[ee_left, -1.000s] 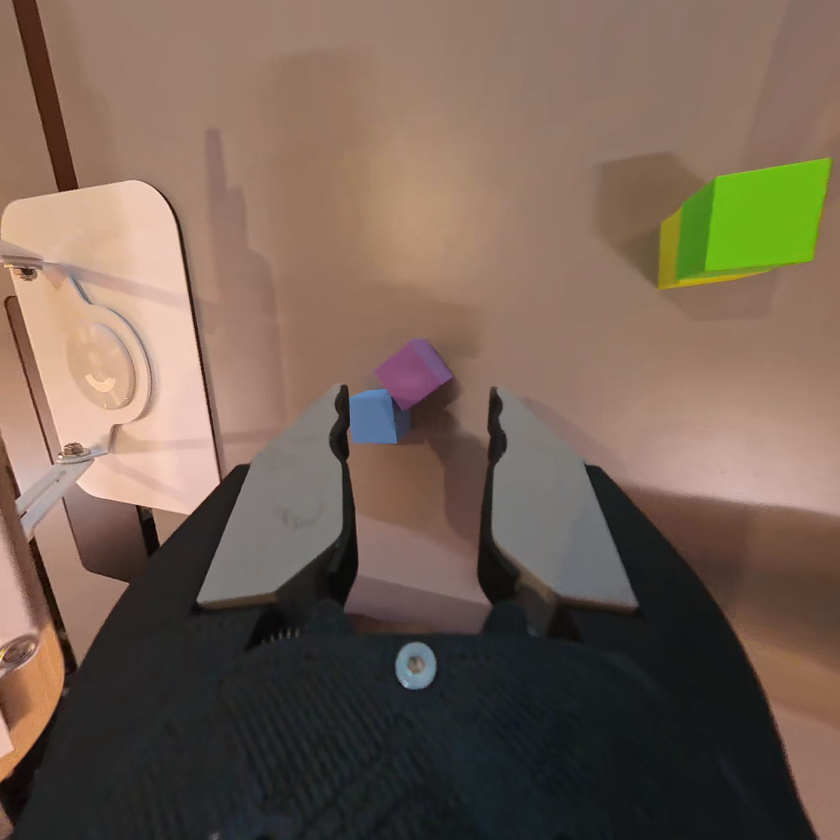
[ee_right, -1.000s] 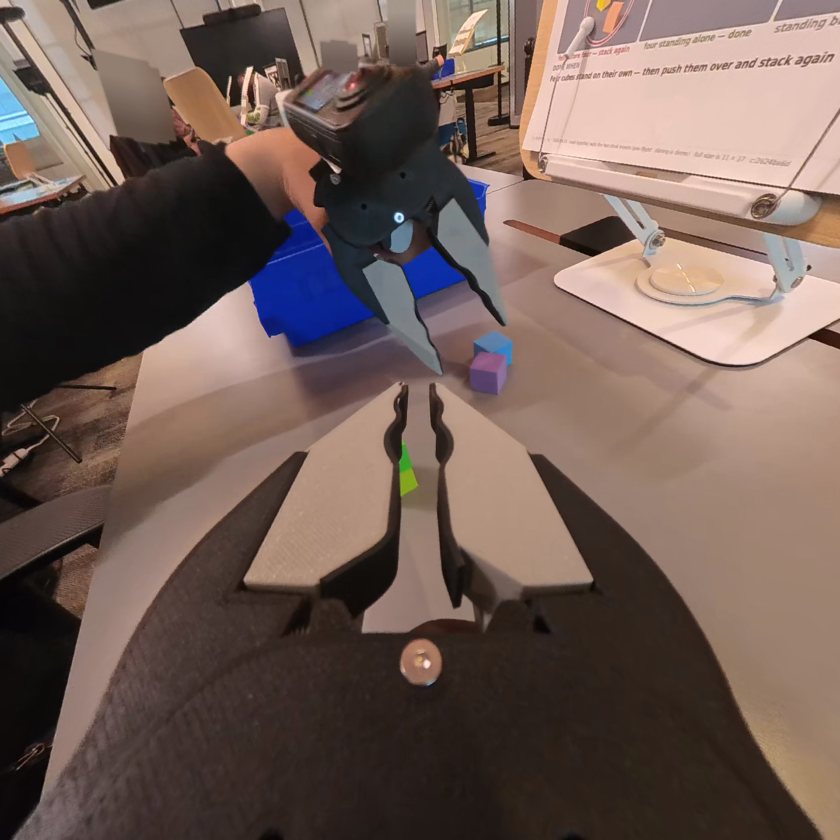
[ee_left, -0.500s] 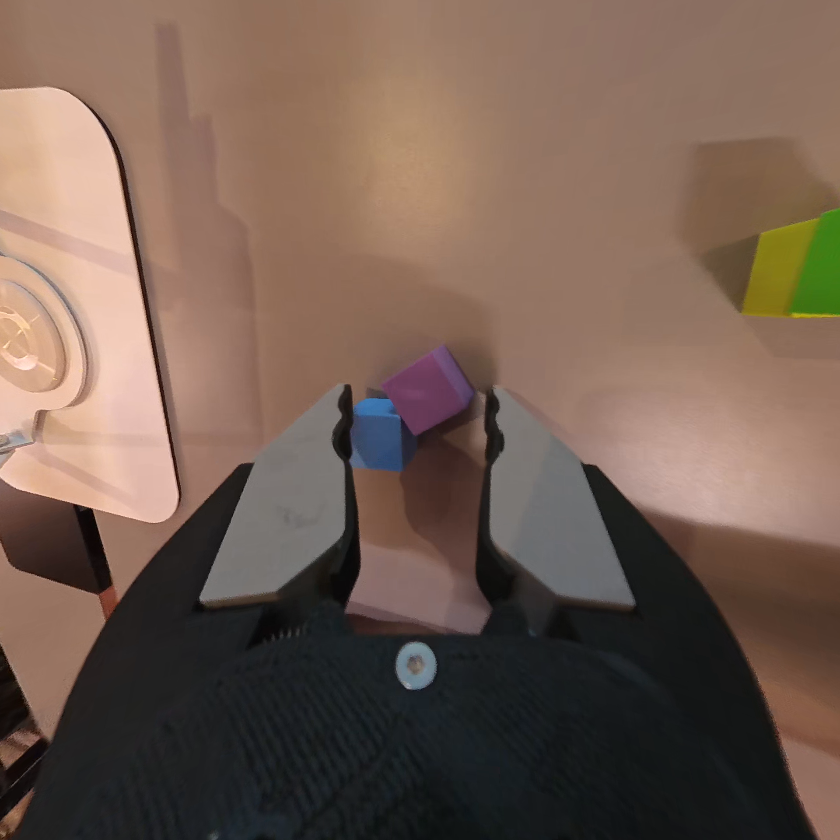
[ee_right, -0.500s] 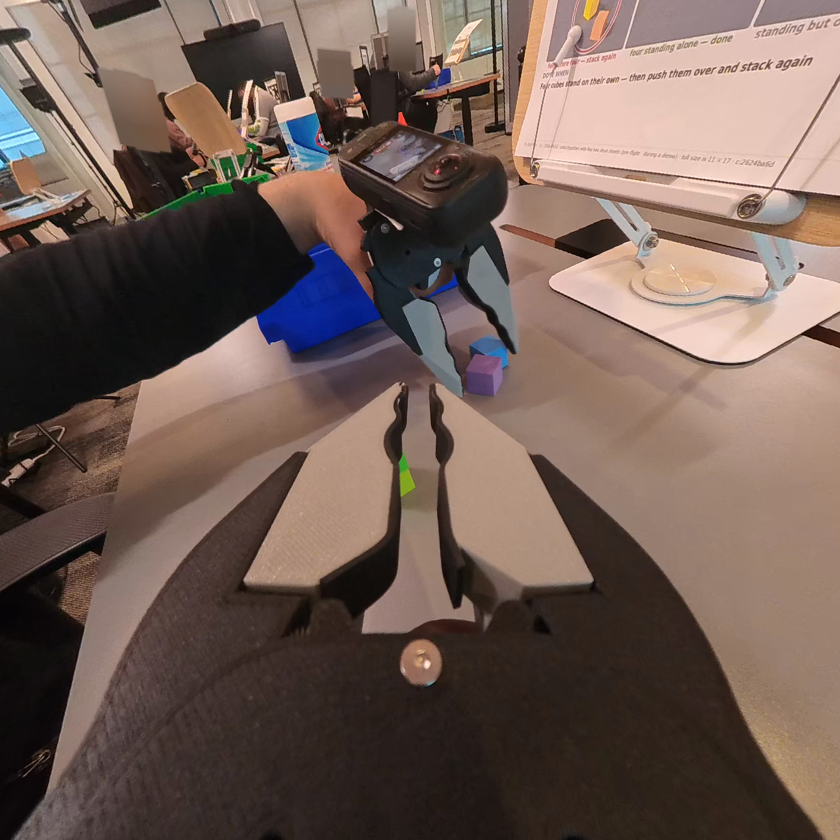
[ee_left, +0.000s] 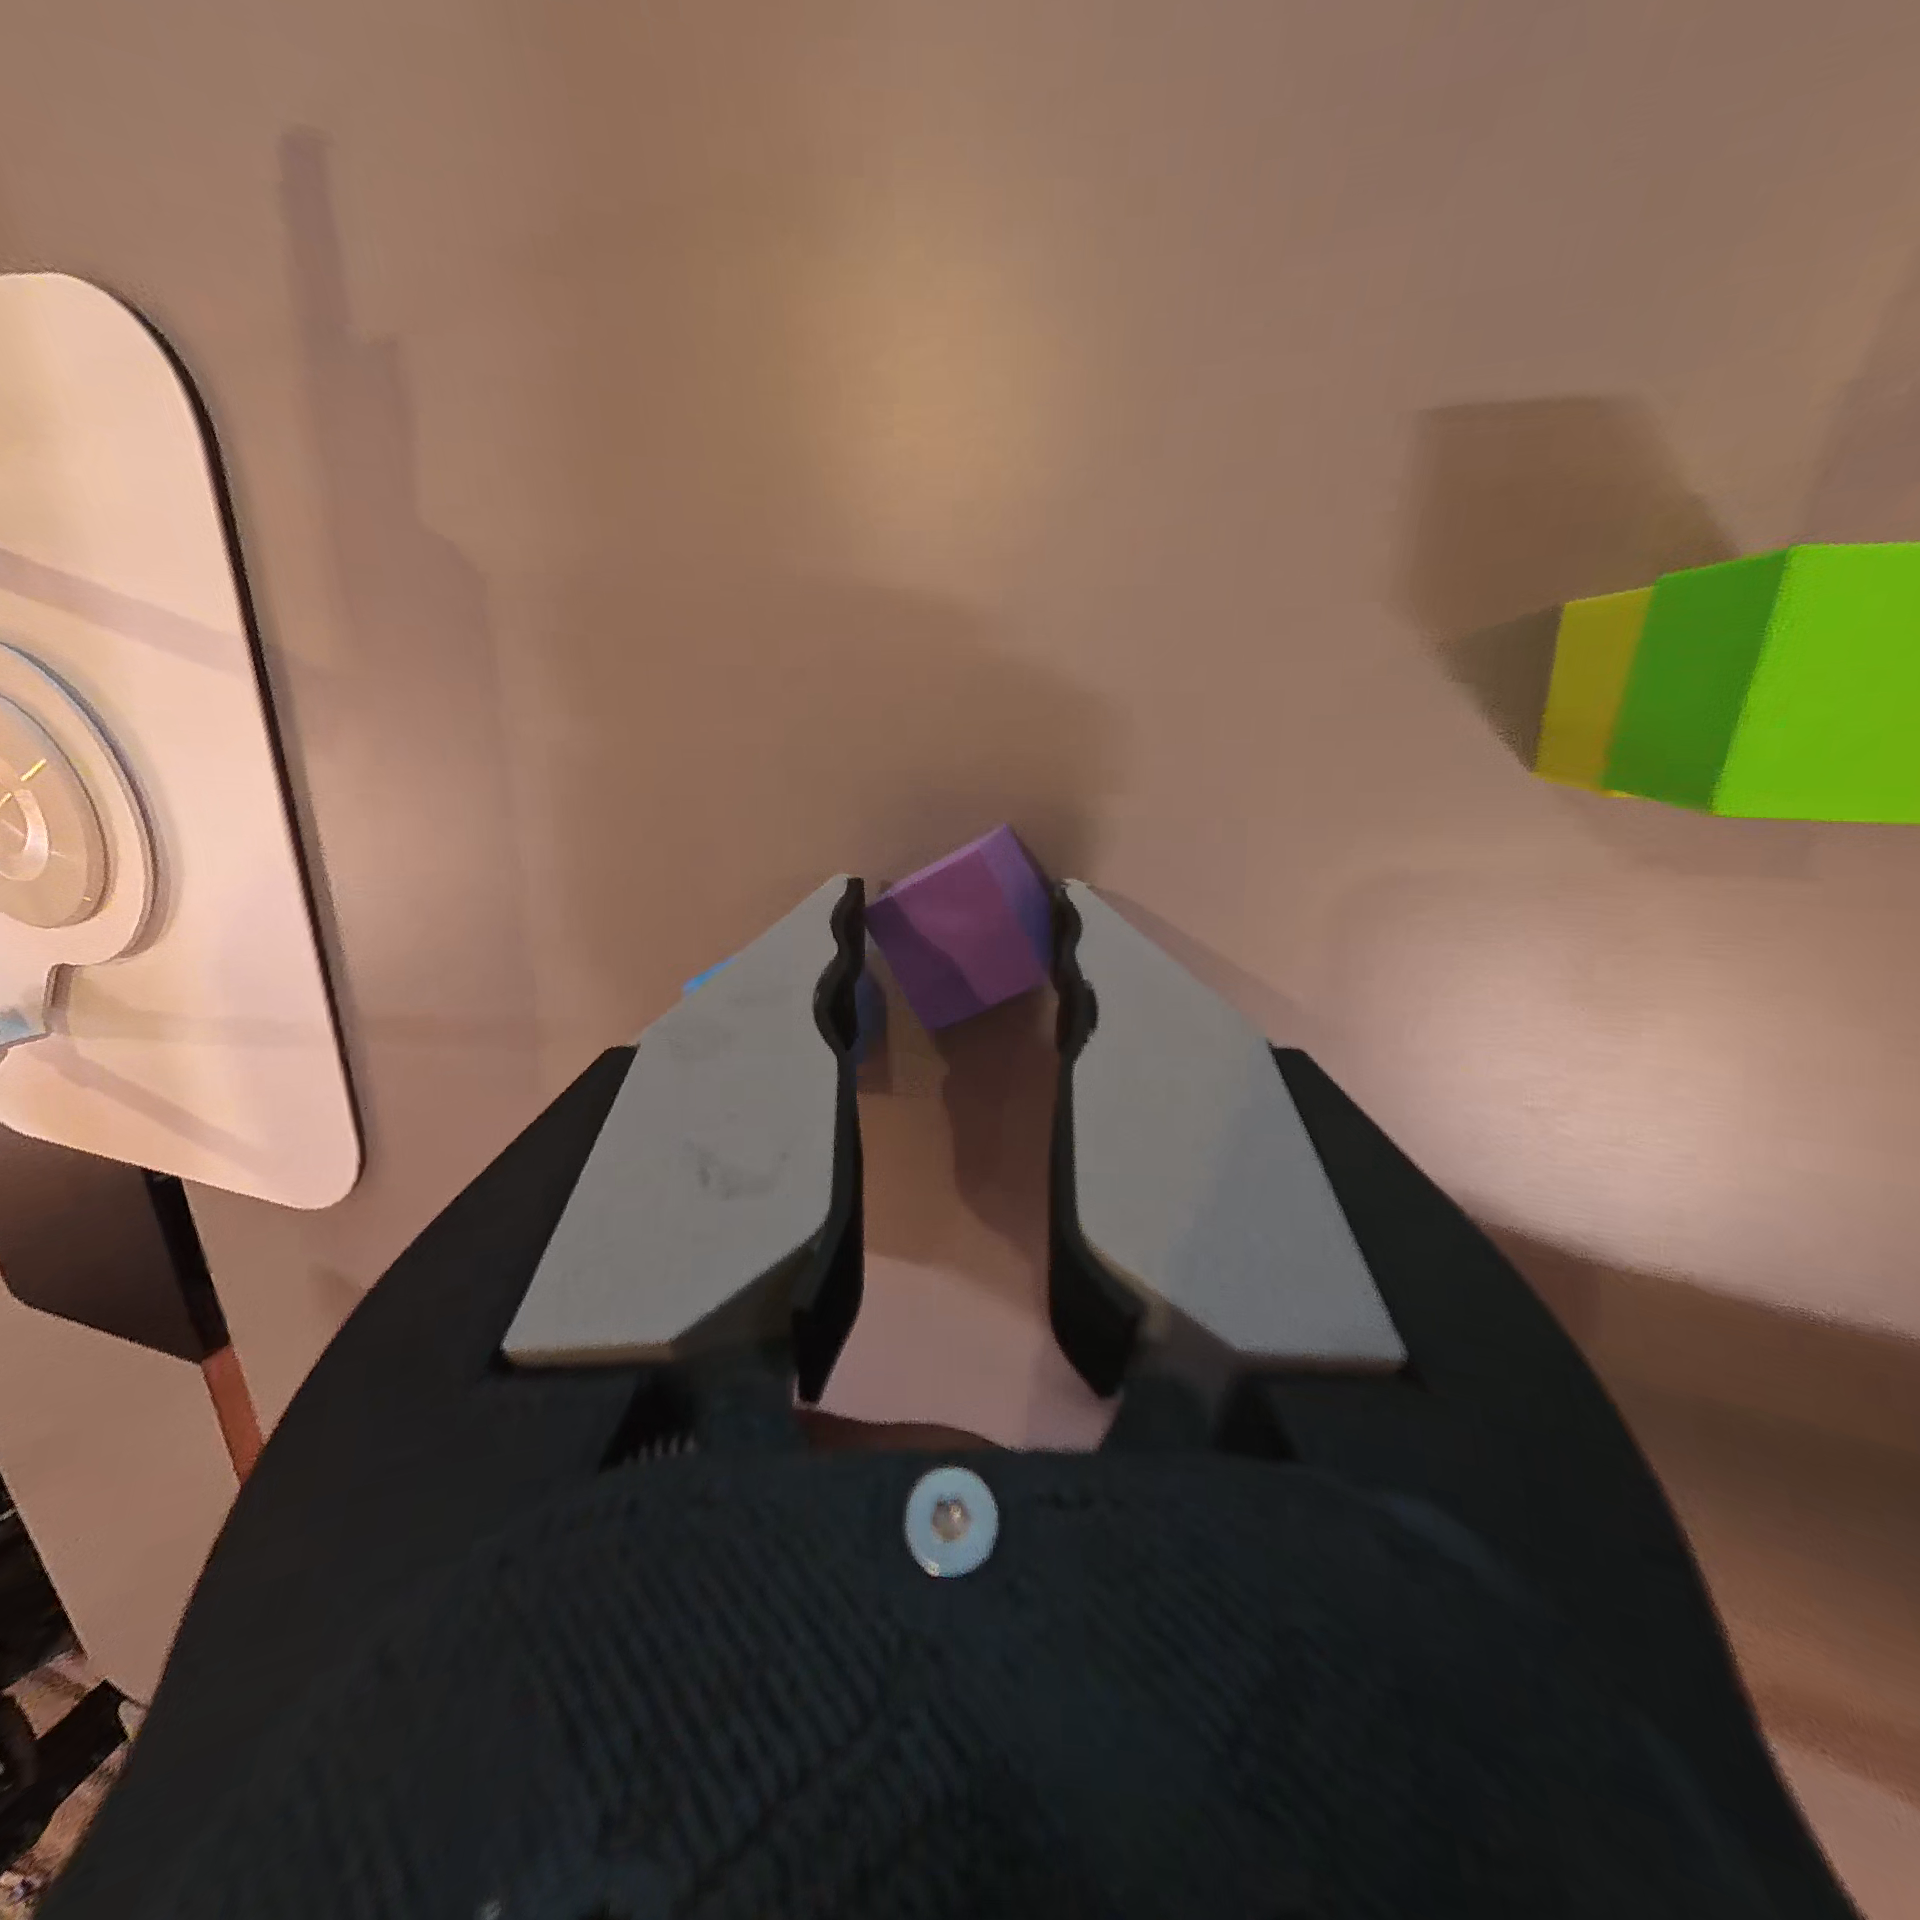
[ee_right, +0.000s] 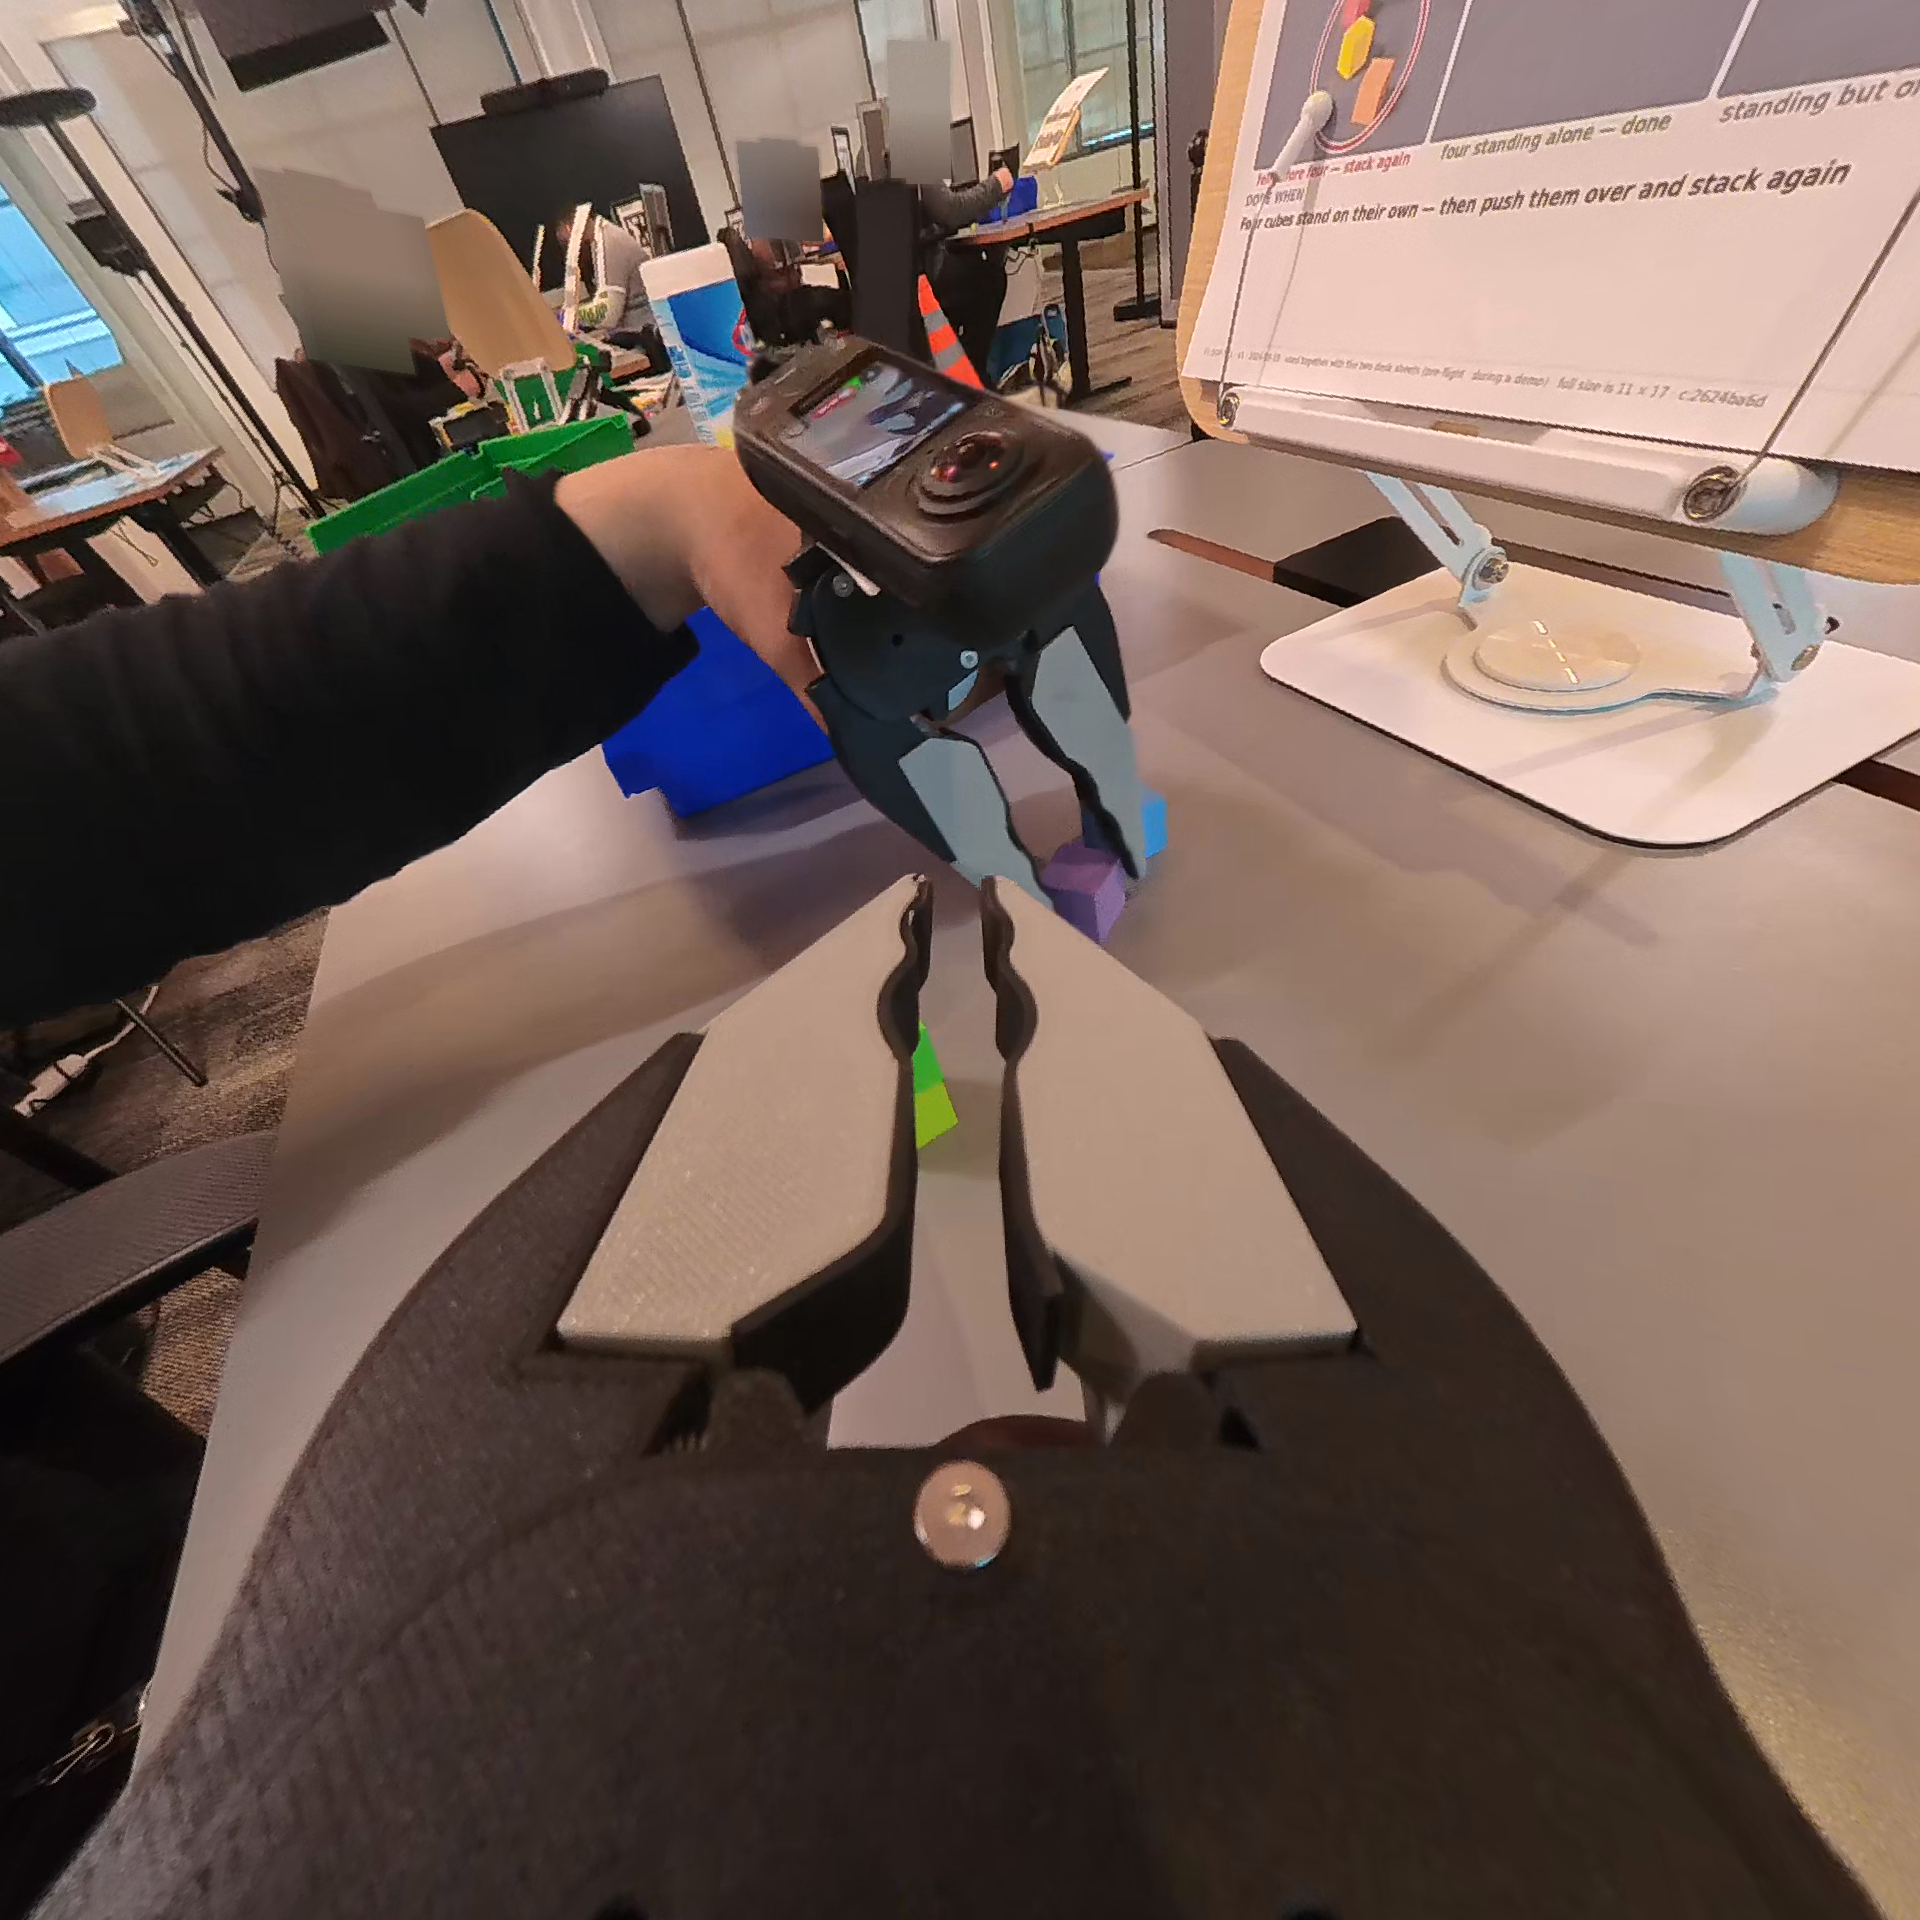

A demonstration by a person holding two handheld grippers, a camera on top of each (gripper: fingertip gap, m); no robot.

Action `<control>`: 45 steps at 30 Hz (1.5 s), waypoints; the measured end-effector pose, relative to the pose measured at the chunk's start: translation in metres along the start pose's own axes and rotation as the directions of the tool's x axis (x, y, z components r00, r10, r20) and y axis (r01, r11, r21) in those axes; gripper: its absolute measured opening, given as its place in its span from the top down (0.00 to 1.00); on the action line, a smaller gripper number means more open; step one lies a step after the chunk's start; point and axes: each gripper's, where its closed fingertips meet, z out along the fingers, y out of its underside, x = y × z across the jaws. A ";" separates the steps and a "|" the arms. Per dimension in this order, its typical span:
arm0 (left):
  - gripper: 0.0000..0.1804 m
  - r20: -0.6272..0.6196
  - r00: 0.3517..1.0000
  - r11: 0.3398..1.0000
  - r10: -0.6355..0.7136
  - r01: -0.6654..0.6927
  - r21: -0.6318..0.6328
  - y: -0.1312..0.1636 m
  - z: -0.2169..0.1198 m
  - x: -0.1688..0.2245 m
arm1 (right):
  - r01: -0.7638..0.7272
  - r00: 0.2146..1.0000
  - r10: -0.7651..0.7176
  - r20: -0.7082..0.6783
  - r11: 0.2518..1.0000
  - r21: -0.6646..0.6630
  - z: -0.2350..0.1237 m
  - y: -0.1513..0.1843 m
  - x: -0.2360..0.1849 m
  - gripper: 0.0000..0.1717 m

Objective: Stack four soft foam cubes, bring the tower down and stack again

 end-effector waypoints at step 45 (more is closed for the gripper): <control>0.72 -0.053 0.981 0.981 0.189 -0.190 -0.028 0.021 -0.018 0.043 | -0.024 1.000 0.023 0.020 0.999 0.033 -0.004 -0.006 -0.002 0.96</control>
